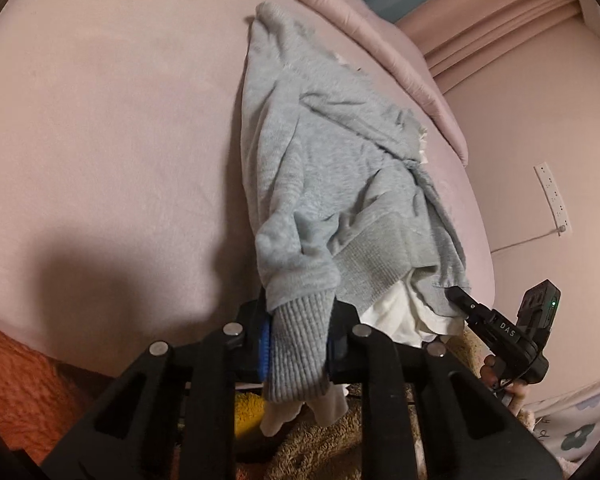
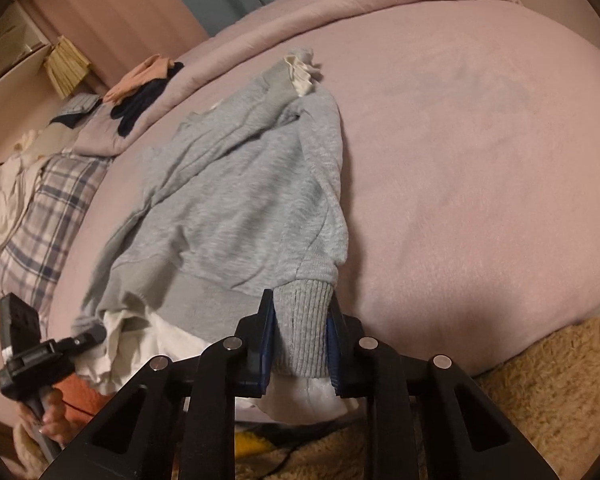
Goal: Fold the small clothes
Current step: 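Close both grippers on the ribbed hem, then lift the hem with both grippers and fold it toward the collar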
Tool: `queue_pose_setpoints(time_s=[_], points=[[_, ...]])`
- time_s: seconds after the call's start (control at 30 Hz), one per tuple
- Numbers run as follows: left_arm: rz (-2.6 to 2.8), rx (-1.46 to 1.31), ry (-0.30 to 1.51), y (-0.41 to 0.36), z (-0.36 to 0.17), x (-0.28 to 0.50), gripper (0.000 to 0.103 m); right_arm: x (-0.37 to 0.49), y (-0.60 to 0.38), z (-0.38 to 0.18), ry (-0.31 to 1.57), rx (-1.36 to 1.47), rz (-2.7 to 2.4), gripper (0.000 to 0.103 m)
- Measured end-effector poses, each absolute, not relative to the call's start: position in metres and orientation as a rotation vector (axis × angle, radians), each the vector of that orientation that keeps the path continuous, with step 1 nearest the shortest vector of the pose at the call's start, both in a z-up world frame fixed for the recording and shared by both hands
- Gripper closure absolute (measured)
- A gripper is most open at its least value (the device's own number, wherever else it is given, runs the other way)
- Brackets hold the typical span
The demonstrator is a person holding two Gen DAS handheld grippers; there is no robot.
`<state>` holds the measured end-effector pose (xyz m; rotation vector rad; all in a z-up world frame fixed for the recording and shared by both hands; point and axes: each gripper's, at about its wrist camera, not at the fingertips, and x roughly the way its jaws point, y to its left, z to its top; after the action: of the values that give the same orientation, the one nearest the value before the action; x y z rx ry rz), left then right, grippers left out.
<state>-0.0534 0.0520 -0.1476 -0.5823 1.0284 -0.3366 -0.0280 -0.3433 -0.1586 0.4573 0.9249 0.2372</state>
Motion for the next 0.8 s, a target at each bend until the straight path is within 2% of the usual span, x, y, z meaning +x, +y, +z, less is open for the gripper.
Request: queue_pose_setpoints(time_s=[0.43, 0.8], points=[[-0.365, -0.578, 0.943, 0.07, -0.112, -0.088, 0.086, -0.051, -0.349, -0.124, 0.813, 0.516, 0.334, 0.08], [-0.381, -0.547, 0.938, 0.069, -0.099, -0.085, 0.086, -0.062, -0.341, -0.116, 0.822, 0.471, 0.334, 0.08]])
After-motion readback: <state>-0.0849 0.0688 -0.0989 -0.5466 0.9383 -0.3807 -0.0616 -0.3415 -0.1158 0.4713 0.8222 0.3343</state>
